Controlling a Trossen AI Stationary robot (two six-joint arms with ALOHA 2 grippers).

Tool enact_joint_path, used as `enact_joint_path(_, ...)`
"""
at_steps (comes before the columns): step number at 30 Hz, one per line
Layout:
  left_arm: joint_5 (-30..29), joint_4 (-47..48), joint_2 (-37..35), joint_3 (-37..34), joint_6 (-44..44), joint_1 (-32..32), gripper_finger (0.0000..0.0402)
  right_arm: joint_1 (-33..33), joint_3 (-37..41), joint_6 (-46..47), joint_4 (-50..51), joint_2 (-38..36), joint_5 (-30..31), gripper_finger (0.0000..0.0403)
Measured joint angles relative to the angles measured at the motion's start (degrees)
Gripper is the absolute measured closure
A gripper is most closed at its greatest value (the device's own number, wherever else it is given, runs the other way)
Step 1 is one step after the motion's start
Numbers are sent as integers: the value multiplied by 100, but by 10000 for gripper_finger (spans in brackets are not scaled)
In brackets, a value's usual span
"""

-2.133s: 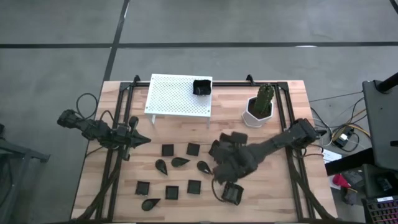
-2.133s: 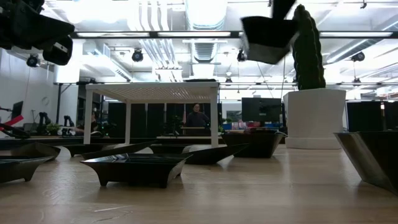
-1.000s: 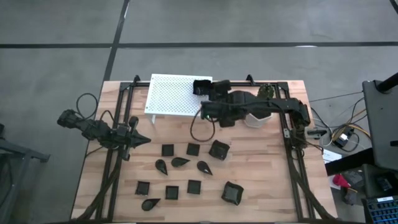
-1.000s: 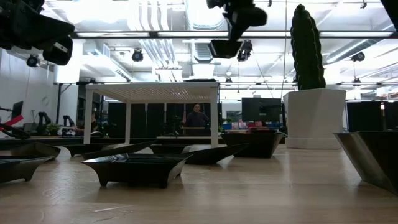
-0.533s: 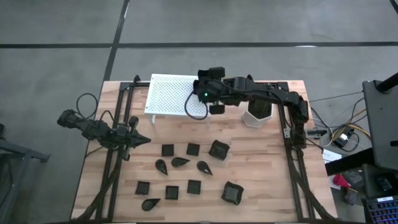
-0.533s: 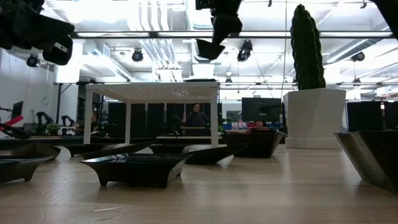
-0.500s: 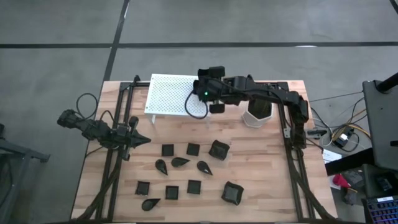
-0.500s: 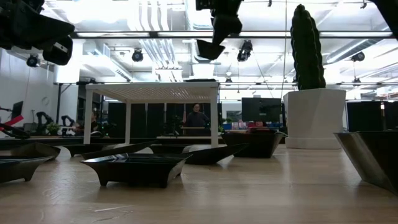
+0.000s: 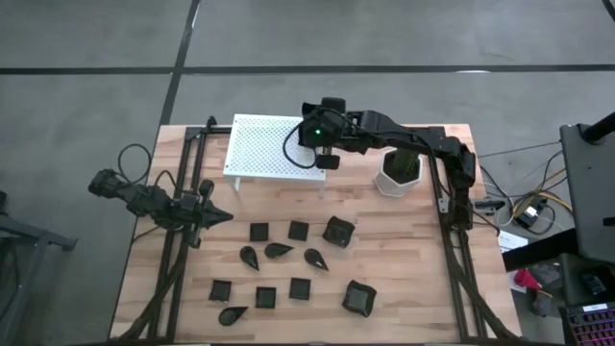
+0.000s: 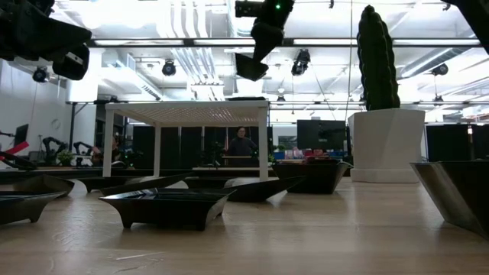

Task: Pick & Place Mini shaped plates
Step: Stack the distorted square plate on top of the other distorted square plate on the shelf

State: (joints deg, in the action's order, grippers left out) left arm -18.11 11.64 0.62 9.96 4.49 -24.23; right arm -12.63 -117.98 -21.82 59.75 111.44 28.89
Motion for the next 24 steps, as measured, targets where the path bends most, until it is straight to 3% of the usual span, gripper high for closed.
enact_joint_path(20,2,-1,1,0,1,0,401,-32,20,279,-1,373,54,394)
enact_joint_path(24,2,0,1,0,2,1,401,-72,43,438,-14,369,-278,394)
